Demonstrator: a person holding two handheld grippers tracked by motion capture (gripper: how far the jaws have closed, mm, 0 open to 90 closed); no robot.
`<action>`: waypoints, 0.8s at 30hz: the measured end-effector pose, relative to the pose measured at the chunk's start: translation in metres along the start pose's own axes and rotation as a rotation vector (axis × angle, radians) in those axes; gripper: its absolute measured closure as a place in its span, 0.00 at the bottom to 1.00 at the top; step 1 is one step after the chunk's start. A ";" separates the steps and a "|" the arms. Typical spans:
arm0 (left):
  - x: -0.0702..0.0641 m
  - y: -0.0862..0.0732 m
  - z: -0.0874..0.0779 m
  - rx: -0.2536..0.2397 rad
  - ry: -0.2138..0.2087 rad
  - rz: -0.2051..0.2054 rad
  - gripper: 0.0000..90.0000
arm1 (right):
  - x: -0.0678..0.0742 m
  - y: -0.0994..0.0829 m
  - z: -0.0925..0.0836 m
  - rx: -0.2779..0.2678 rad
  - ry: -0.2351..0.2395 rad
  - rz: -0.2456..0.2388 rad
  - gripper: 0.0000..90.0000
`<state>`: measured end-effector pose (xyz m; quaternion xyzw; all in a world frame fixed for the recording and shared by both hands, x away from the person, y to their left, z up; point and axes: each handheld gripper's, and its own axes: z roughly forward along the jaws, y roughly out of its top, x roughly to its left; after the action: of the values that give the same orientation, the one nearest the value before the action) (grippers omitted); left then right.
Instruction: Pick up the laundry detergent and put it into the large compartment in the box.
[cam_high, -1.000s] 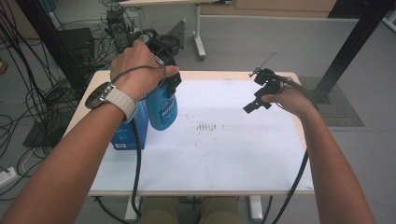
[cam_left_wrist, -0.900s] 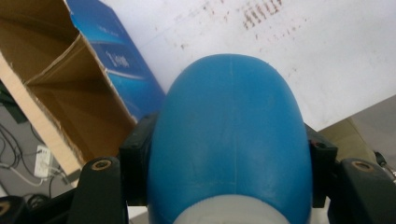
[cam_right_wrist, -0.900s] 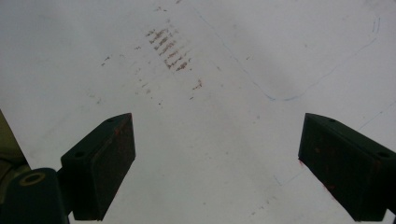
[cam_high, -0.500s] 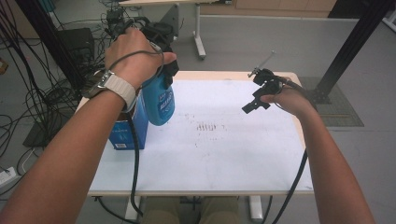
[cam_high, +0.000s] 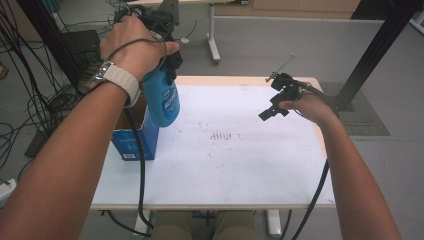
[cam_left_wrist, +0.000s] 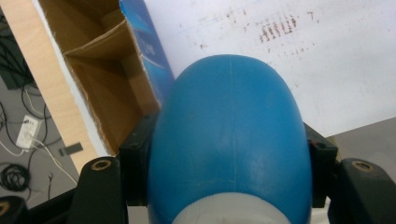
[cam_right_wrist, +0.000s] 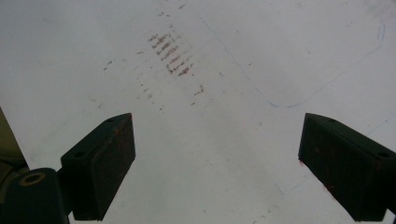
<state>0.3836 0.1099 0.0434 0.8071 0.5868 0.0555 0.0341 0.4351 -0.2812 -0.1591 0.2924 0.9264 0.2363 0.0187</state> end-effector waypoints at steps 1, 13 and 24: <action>0.000 0.001 -0.001 0.004 0.004 -0.002 0.42 | 0.000 0.000 0.000 -0.002 0.001 -0.002 0.12; 0.020 -0.002 -0.008 -0.006 0.006 -0.068 0.42 | -0.003 0.001 0.002 0.003 0.005 -0.003 0.12; 0.033 0.001 -0.009 -0.001 0.012 -0.116 0.42 | -0.007 0.000 0.003 -0.001 0.008 0.000 0.12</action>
<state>0.3937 0.1402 0.0543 0.7714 0.6327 0.0585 0.0343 0.4414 -0.2841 -0.1626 0.2917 0.9264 0.2378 0.0151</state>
